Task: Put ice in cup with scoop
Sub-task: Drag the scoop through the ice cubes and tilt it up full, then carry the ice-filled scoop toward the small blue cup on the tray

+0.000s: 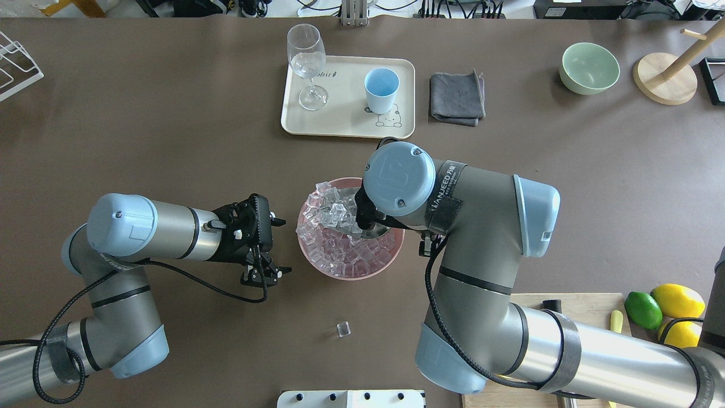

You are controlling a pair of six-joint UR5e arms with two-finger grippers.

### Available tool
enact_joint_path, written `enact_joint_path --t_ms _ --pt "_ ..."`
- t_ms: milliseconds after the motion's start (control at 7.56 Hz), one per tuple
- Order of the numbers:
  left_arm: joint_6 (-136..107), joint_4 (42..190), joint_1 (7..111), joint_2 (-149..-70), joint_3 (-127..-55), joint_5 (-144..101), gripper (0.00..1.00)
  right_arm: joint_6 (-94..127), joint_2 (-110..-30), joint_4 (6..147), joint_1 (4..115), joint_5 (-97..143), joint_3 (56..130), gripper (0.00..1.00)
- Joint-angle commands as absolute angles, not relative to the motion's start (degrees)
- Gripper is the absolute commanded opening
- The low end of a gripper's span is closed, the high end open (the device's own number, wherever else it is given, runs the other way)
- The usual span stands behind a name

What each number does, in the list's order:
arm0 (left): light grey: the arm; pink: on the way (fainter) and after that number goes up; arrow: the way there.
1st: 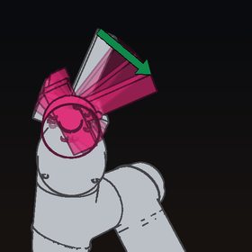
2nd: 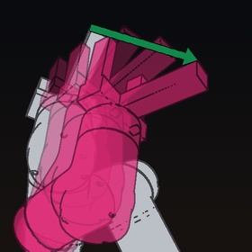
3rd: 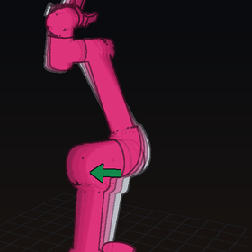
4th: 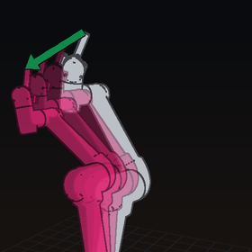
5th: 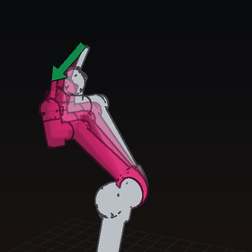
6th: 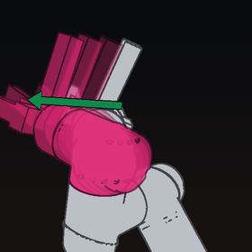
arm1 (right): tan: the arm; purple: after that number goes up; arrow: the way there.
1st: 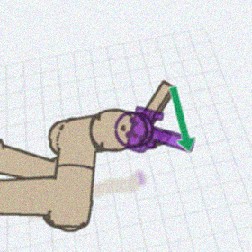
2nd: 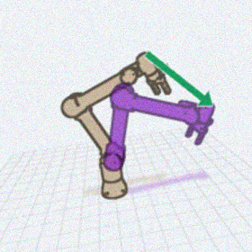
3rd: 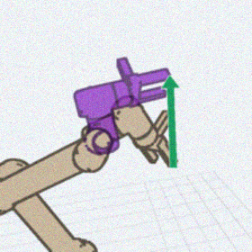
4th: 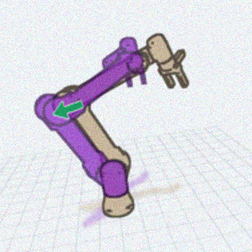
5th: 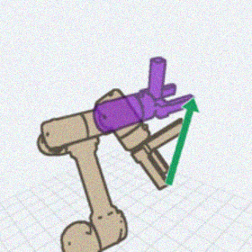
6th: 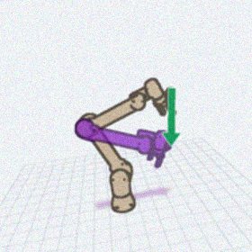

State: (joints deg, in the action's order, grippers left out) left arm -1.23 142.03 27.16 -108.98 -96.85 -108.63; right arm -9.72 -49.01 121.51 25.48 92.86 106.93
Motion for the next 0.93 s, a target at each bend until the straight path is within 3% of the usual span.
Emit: enact_joint_path --t_ms 0,794 --pt "-1.23 142.03 27.16 -108.98 -96.77 -108.63 0.98 -9.06 -49.57 121.47 25.92 92.90 109.67 0.00" --pt "-1.23 142.03 27.16 -108.98 -96.86 -108.63 0.99 1.70 -52.55 115.76 32.69 104.50 111.97 0.00"
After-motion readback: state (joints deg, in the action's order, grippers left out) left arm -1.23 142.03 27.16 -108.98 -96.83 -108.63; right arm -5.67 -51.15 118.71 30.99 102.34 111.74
